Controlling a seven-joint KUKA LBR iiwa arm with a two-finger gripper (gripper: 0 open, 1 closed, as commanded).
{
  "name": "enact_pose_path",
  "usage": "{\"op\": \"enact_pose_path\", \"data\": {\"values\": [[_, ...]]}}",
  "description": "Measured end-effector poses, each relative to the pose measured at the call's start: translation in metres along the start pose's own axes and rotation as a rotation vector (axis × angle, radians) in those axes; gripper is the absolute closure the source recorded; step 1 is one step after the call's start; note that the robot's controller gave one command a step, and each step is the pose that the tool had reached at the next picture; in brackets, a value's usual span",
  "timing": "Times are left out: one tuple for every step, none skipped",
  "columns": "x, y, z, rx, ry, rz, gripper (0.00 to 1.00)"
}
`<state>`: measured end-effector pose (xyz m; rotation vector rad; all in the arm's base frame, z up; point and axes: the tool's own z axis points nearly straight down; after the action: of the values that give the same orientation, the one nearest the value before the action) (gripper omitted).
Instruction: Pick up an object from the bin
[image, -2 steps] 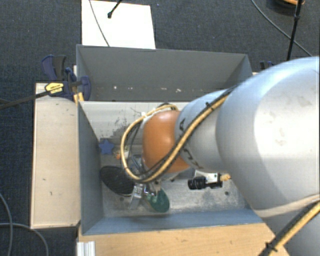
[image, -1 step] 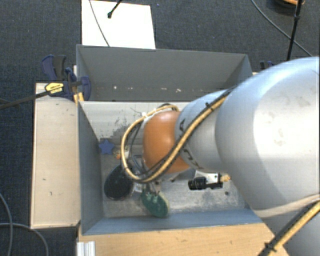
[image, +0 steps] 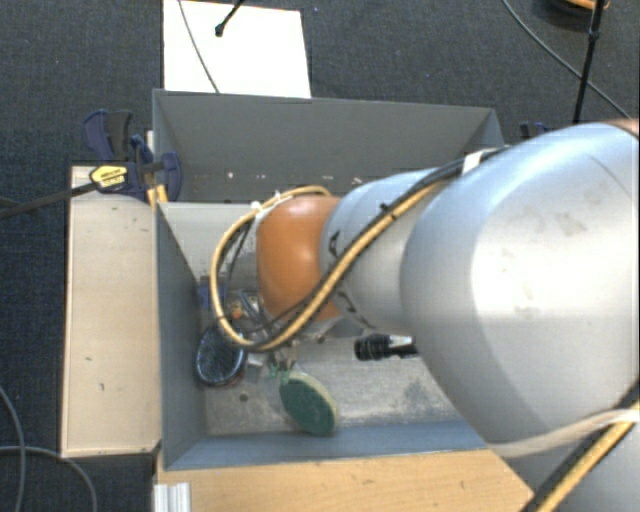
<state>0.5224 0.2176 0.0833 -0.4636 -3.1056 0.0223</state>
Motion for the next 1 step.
{"op": "enact_pose_path", "data": {"values": [[0.0252, 0.0036, -0.0217, -0.005, 0.003, -0.004, 1.0]]}}
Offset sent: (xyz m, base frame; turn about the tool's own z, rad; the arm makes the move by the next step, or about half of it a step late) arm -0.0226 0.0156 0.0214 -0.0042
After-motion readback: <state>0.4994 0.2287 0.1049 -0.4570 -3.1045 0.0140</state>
